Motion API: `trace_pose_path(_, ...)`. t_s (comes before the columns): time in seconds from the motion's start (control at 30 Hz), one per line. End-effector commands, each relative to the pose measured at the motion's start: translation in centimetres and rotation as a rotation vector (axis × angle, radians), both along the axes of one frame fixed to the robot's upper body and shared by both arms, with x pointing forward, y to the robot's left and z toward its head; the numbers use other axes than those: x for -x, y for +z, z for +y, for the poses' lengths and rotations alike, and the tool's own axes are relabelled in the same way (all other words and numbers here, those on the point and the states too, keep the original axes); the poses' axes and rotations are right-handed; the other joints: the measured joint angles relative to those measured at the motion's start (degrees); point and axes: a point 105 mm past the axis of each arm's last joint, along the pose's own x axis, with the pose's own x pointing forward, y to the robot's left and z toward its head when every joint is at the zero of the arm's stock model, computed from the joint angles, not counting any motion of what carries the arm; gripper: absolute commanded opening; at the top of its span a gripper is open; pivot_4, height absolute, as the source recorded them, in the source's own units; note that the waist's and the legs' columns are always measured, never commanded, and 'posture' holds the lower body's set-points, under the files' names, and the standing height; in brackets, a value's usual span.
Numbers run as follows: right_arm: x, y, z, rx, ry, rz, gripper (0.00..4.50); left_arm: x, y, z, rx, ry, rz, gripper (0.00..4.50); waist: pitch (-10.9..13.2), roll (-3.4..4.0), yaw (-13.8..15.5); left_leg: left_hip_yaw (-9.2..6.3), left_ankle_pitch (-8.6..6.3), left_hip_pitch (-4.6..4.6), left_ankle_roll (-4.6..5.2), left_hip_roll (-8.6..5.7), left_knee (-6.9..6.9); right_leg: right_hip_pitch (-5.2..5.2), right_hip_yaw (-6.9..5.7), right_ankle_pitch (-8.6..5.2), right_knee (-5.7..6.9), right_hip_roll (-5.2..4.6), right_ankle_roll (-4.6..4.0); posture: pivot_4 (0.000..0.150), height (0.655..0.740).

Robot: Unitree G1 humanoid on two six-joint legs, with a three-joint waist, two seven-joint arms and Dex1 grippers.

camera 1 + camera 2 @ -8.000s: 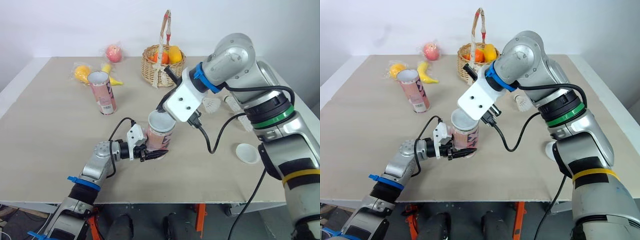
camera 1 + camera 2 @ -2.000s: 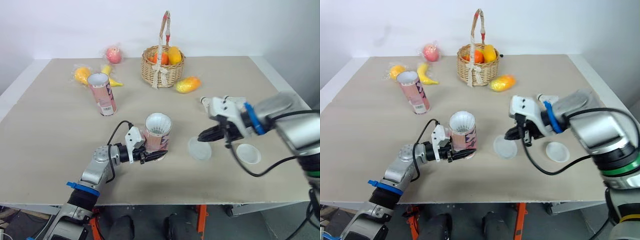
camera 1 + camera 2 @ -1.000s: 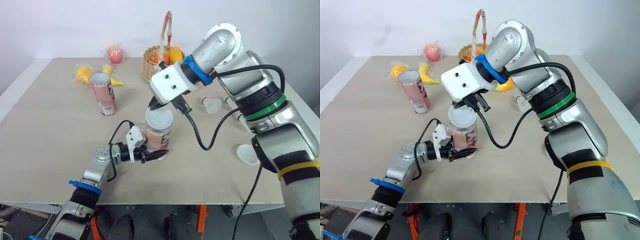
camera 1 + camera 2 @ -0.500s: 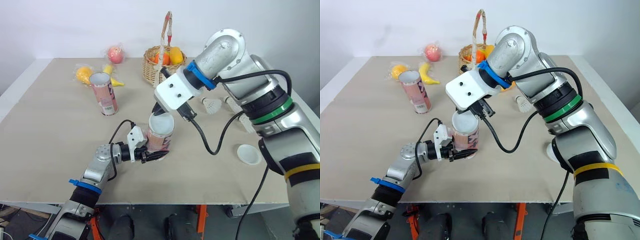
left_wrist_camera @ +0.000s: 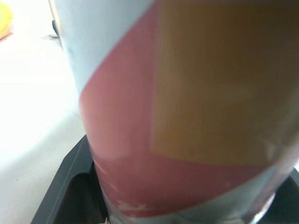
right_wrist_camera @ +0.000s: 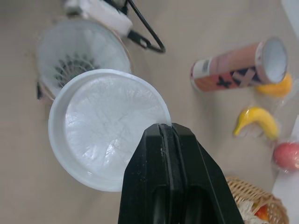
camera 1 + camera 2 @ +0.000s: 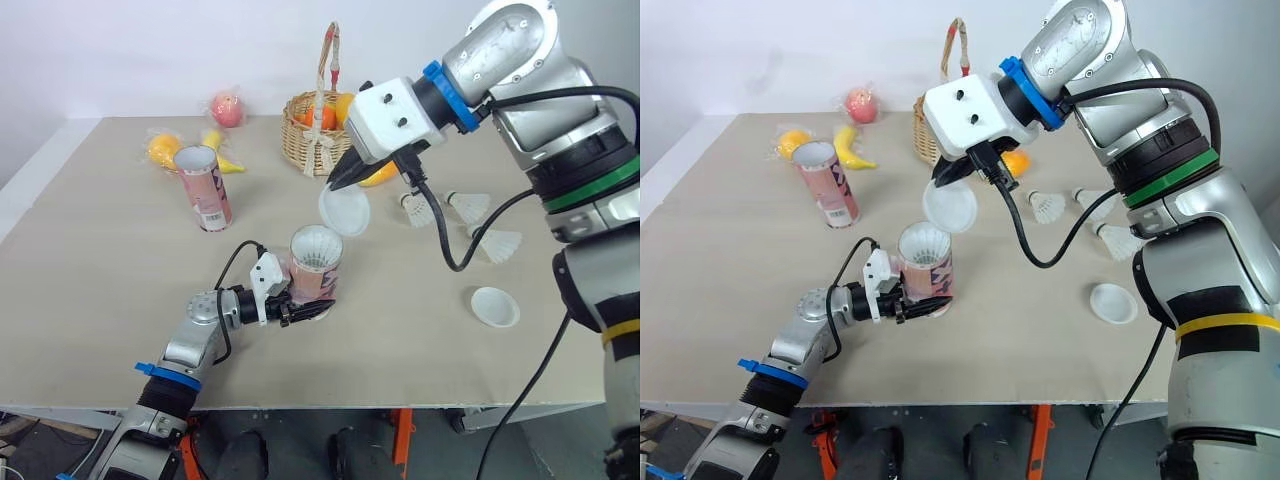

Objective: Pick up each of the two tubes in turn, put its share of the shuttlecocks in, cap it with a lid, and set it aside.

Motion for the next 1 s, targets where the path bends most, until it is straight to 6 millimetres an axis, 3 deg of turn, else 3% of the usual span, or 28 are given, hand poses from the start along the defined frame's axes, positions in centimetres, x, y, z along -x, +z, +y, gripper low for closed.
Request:
trace_pose_path(0.03, 1.4, -0.7, 0.8, 0.068, 0.075, 0.02, 0.11, 0.2, -2.8, 0.6, -0.057, 0.033, 0.108, 2.92, 0.0, 0.0, 0.0, 0.0, 0.0, 0.0, 0.0, 0.0, 0.0, 0.0, 0.0, 0.01, 0.0, 0.0, 0.0, 0.15, 0.74)
trace_pose_path(0.13, 1.6, -2.1, 1.4, 0.1, 0.097, 0.043, 0.11, 0.2, -2.8, 0.5, -0.055, 0.033, 0.107, 2.92, 0.0, 0.0, 0.0, 0.02, 0.0, 0.01, 0.01, 0.01, 0.03, 0.01, 0.0, 0.03, 0.0, -0.01, 0.0, 0.15, 0.74)
trace_pose_path(0.4, 1.6, -2.9, 2.3, 0.126, 0.123, 0.052, 0.11, 0.2, -2.8, 0.6, -0.052, 0.044, 0.108, 2.92, 0.0, -0.01, 0.0, 0.0, 0.0, -0.04, 0.01, 0.0, 0.04, 0.0, -0.02, 0.01, 0.0, -0.01, 0.03, 0.15, 0.74)
trace_pose_path(1.0, 1.3, -2.3, 3.7, 0.093, 0.136, 0.03, 0.11, 0.0, -2.8, 0.7, -0.054, 0.043, 0.109, 2.92, 0.0, 0.0, 0.0, -0.01, 0.01, -0.02, 0.01, 0.01, 0.05, 0.01, -0.06, 0.05, 0.0, -0.01, -0.01, 0.15, 0.74)
